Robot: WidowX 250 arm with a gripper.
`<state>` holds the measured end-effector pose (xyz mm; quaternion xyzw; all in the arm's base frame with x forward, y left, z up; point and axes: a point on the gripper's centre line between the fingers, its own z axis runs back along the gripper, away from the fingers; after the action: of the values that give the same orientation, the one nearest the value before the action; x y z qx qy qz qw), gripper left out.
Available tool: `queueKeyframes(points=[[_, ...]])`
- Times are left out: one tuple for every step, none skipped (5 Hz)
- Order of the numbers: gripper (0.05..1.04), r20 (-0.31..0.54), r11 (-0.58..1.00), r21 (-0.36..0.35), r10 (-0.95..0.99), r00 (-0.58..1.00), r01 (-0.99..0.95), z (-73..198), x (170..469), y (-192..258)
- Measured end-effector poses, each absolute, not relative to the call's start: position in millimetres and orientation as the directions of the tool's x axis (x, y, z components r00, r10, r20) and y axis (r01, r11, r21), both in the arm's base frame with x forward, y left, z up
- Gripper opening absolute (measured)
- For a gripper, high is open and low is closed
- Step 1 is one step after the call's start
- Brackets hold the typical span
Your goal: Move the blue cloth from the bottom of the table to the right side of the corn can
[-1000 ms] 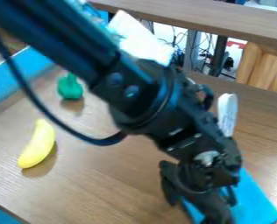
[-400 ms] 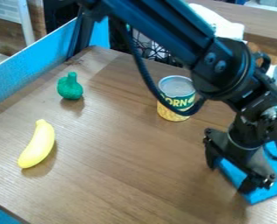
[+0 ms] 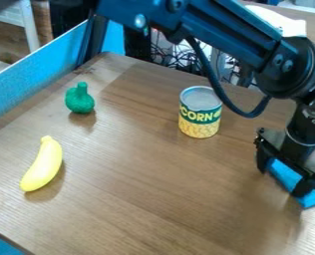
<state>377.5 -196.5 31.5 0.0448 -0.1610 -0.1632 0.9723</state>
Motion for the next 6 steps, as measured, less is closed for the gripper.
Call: queueKeyframes(points=[[1.001, 0.291, 0.935, 0.149, -0.352, 0.89, 0.321, 30, 383, -199], [1.001, 0.277, 0.942, 0.142, -0.332, 0.901, 0.304, 21, 376, -195], [1.001, 0.252, 0.955, 0.122, -0.292, 0.922, 0.27, 18, 351, -182], [1.001, 0.232, 0.969, 0.102, -0.244, 0.942, 0.226, 19, 315, -164], [1.001, 0.213, 0.976, 0.092, -0.214, 0.953, 0.198, 19, 279, -148], [1.0, 0.162, 0.957, 0.13, -0.28, 0.946, 0.261, 21, 244, -144]])
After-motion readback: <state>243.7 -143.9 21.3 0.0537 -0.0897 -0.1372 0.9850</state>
